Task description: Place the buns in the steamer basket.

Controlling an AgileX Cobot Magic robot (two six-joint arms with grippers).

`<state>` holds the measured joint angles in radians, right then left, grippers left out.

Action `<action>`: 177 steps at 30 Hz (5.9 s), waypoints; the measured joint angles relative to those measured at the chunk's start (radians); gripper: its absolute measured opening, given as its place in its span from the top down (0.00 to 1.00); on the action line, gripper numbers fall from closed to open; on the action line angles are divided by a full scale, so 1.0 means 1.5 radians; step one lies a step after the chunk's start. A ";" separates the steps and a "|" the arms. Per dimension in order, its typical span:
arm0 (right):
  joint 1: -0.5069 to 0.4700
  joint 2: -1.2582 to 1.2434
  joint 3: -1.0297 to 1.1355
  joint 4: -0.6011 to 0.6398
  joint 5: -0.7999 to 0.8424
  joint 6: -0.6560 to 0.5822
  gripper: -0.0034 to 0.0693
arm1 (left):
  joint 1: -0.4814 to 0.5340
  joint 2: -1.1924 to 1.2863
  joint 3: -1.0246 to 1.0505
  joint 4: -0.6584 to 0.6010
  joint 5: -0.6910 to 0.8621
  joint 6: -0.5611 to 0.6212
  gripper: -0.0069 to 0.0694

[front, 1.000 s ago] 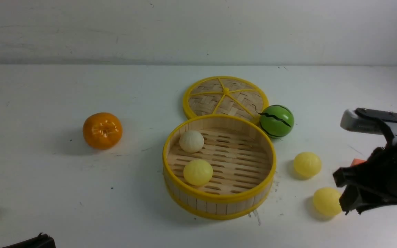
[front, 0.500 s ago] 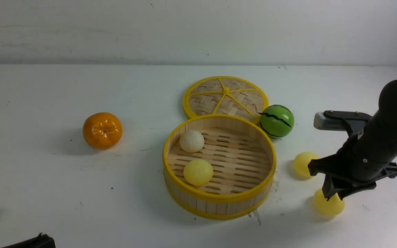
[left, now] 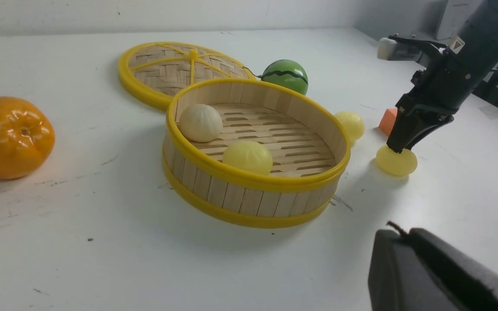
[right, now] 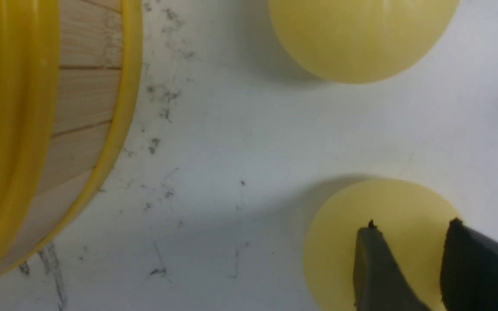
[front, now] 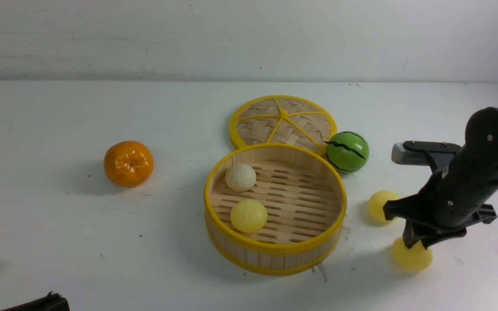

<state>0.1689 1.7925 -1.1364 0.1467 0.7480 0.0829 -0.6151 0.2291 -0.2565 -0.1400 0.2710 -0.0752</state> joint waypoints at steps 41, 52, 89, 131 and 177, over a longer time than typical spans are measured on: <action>0.173 0.237 -0.425 0.081 -0.020 -0.040 0.86 | 0.000 0.000 0.000 0.000 0.000 0.000 0.83; 0.173 0.192 -0.455 0.073 0.056 -0.050 0.28 | 0.000 0.000 0.000 0.000 0.000 0.000 0.82; -0.005 0.130 -0.233 0.038 0.050 -0.055 0.59 | 0.000 0.000 0.000 0.000 0.000 0.000 0.78; 0.199 0.052 -0.230 0.069 -0.006 -0.059 0.90 | 0.000 0.000 0.000 0.000 0.000 0.000 0.74; 0.299 -0.438 -0.116 -0.130 0.299 0.100 0.98 | 0.000 0.000 0.000 0.000 0.000 0.000 0.67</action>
<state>0.6170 1.1356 -1.3097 -0.0476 1.1958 0.2334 -0.6151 0.2291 -0.2565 -0.1400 0.2707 -0.0752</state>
